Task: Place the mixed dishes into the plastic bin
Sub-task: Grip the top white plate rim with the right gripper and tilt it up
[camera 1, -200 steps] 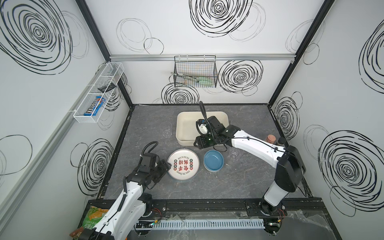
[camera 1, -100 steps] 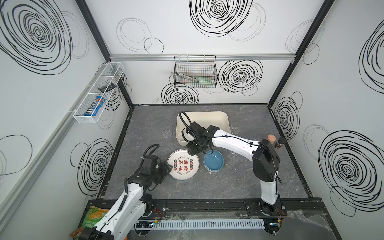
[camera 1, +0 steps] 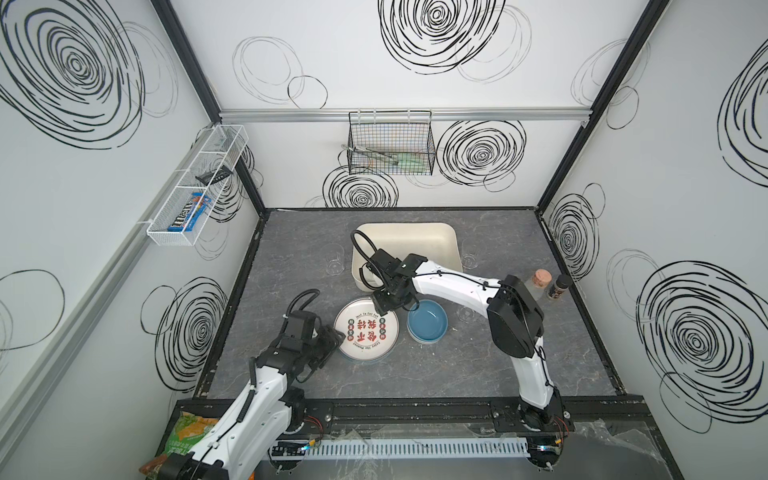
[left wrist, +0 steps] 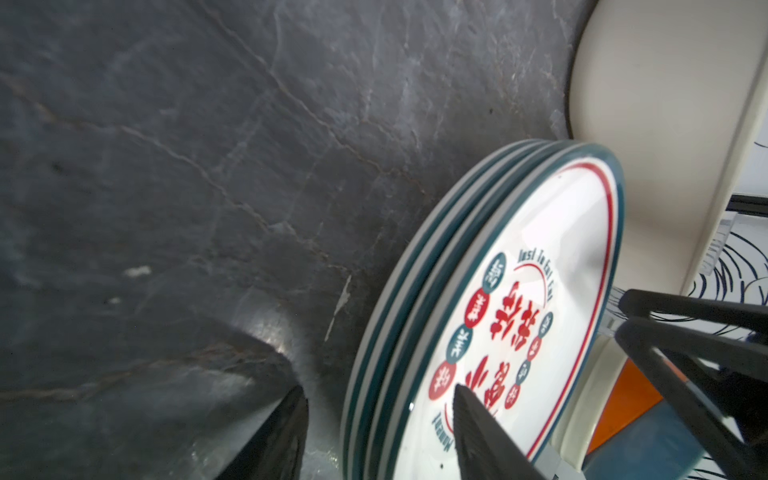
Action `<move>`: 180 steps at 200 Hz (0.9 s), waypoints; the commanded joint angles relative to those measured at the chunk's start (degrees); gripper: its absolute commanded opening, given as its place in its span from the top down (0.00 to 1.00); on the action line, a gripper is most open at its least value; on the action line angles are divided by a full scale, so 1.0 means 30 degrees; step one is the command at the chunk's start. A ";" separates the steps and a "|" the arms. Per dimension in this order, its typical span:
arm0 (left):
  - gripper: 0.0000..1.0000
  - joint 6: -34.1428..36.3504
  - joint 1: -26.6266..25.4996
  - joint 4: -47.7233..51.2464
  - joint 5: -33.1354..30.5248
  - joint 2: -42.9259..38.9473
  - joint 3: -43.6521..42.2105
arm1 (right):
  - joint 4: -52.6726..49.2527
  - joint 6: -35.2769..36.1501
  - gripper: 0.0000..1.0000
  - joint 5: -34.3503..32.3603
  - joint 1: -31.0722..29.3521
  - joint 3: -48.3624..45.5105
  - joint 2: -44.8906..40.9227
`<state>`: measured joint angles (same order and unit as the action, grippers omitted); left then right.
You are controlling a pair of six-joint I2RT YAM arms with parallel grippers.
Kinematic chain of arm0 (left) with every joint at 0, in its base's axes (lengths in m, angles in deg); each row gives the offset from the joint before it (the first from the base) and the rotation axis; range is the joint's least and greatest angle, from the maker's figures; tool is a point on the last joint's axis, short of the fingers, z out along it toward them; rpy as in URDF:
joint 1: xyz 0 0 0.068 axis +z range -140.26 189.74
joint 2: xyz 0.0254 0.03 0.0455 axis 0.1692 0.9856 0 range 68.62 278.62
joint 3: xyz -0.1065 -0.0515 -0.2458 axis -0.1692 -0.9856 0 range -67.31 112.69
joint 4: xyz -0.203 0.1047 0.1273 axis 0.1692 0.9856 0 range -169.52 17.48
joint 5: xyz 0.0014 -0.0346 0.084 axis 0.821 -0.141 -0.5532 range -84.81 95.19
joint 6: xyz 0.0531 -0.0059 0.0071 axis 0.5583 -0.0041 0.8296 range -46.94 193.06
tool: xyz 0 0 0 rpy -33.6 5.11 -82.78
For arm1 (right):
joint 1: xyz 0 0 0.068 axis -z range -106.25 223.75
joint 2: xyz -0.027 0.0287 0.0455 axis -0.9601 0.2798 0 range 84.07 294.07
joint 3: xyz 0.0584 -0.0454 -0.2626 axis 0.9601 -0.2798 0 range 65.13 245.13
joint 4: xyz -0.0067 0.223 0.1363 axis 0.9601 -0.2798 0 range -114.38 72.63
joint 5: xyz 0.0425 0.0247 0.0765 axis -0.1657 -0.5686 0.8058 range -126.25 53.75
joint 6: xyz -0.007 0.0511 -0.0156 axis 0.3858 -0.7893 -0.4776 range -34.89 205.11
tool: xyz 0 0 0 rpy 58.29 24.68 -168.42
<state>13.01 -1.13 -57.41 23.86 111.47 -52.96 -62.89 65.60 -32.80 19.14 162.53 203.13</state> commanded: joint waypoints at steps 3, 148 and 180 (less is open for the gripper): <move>0.41 -0.0005 -0.0155 -0.0660 0.0107 0.0145 -0.0152 | -0.0670 0.0139 0.40 -0.0342 -0.0190 0.0607 0.0490; 0.44 -0.0101 -0.0165 -0.0162 0.0103 -0.0423 -0.0240 | -0.0677 0.0042 0.42 -0.0772 -0.0337 0.1077 0.0840; 0.44 -0.0153 -0.0145 -0.0188 0.0103 -0.0484 -0.0323 | -0.0619 0.0084 0.45 -0.0591 -0.0405 0.0974 0.0885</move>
<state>13.01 -1.15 -57.39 24.41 110.51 -53.16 -63.13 65.73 -34.42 18.64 164.39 206.08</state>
